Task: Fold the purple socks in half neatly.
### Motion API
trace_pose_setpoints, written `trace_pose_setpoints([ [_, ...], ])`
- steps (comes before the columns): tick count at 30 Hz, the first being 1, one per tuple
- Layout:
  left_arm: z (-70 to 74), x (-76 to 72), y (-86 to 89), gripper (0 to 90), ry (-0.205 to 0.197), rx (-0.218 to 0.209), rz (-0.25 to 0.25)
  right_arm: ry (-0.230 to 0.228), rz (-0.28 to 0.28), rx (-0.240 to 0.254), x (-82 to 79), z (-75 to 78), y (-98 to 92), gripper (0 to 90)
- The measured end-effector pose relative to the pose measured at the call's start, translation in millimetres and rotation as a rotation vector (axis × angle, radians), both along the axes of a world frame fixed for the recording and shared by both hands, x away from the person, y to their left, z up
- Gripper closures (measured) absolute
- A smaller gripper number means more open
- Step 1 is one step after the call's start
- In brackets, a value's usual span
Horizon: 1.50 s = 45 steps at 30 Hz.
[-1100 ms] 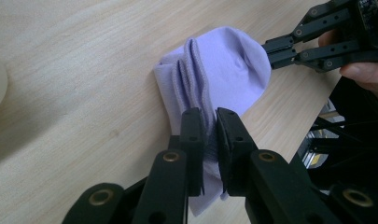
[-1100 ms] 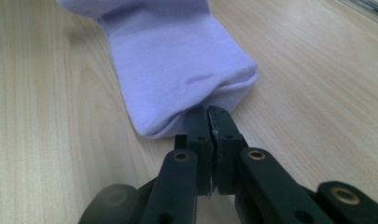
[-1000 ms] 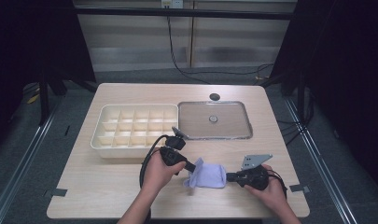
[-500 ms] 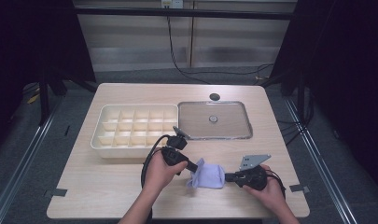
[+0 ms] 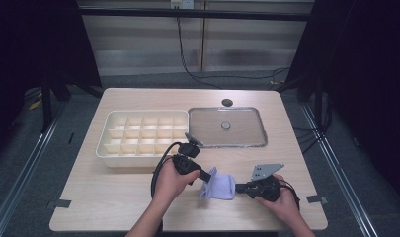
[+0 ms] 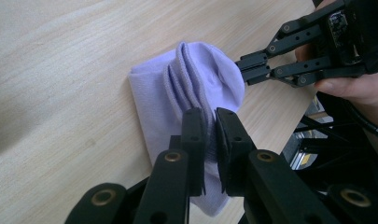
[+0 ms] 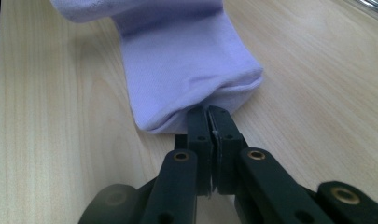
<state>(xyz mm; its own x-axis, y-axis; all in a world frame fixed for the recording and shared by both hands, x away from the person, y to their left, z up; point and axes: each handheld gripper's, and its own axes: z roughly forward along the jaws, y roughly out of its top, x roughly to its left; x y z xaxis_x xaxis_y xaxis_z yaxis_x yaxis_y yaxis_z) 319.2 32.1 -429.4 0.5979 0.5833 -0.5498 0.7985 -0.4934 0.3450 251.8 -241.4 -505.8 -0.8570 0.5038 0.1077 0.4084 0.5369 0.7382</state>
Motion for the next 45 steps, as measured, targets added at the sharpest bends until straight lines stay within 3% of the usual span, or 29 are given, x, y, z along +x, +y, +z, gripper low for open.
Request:
trace_pose_setpoints([
  [10,0.2,1.2,-3.3,82.7,-0.005,0.008,-0.011,-0.001,0.003,0.006,0.8,-0.4,2.8,88.1],
  [14,0.2,0.6,-6.0,82.7,-0.002,0.001,0.011,-0.003,0.007,0.005,1.1,-0.4,3.4,88.1],
  [15,0.4,1.7,-5.0,82.7,-0.008,0.010,-0.013,-0.004,0.007,0.005,1.2,-0.4,3.8,88.1],
  [19,0.2,1.2,-7.3,82.7,-0.008,0.007,-0.015,-0.005,0.009,0.003,1.0,-0.4,5.3,88.1],
  [20,-0.1,0.3,-8.7,82.7,-0.003,0.003,0.007,-0.005,0.009,0.003,1.0,-0.4,5.4,88.1],
  [26,-1.4,1.5,-9.8,82.7,-0.004,0.009,-0.018,-0.003,0.009,0.006,0.8,-0.4,6.4,88.1],
  [27,-1.3,0.3,-11.6,82.7,0.001,-0.001,0.002,-0.003,0.011,0.007,0.8,-0.4,6.5,88.1],
  [30,-0.6,1.2,-12.5,82.7,-0.004,0.009,-0.022,-0.003,0.012,0.005,0.9,-0.4,6.3,88.1],
  [32,-1.1,0.1,-15.3,82.7,-0.003,0.002,0.005,-0.003,0.011,0.004,0.9,-0.4,6.4,88.1],
  [33,-1.7,0.8,-15.2,82.7,-0.004,0.004,-0.014,-0.006,0.013,0.003,1.0,-0.4,6.6,88.1],
  [36,-2.8,0.0,-17.6,82.7,-0.004,0.000,0.002,-0.007,0.013,0.004,0.8,-0.4,6.8,88.1],
  [39,-3.5,0.9,-17.5,82.7,-0.005,0.014,-0.020,-0.006,0.016,0.006,0.9,-0.5,6.9,88.1],
  [40,-3.8,-0.1,-19.2,82.7,0.001,0.004,0.003,-0.008,0.016,0.003,0.9,-0.5,6.8,88.0],
  [42,-3.8,1.5,-18.4,82.7,-0.007,0.019,-0.035,-0.008,0.017,0.003,1.0,-0.5,7.0,88.0],
  [45,-4.5,0.7,-22.0,82.7,-0.002,0.014,-0.004,-0.009,0.017,0.002,1.0,-0.4,7.3,87.9],
])
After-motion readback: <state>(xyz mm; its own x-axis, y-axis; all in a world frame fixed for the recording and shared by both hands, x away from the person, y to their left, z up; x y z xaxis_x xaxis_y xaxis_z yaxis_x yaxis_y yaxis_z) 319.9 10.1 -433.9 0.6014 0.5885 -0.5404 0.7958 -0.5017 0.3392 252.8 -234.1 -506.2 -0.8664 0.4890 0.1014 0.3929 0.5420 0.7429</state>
